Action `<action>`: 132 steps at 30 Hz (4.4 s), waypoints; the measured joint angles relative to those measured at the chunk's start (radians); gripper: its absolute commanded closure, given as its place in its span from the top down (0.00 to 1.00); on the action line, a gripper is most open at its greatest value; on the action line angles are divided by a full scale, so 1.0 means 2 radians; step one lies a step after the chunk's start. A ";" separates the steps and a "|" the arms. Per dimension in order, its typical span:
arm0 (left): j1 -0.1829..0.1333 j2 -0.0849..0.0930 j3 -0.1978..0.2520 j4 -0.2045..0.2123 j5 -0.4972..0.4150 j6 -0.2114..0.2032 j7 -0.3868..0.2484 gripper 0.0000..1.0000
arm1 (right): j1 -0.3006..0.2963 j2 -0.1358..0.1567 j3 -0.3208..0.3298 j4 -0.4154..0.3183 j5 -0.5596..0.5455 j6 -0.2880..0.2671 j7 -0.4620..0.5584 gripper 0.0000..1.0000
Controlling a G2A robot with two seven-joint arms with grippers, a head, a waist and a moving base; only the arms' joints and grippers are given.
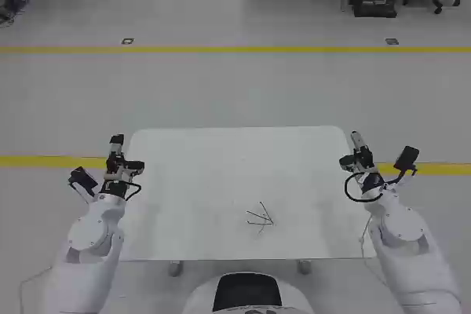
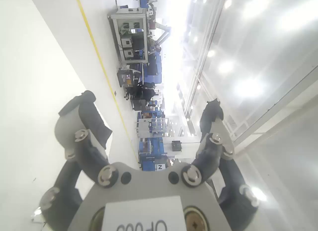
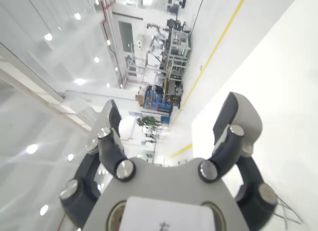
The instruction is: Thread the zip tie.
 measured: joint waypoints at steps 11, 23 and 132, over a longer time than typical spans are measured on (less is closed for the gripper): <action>0.000 0.000 0.000 0.000 0.000 0.000 0.000 1.00 | 0.003 0.004 -0.029 0.001 -0.102 -0.018 0.061 1.00; 0.000 0.000 0.000 0.000 0.000 0.000 0.000 1.00 | 0.040 0.012 -0.053 -0.006 -0.238 -0.050 0.135 1.00; 0.000 0.000 0.000 0.000 0.000 0.000 0.000 1.00 | 0.313 -0.013 -0.434 0.192 -0.537 -0.196 0.433 1.00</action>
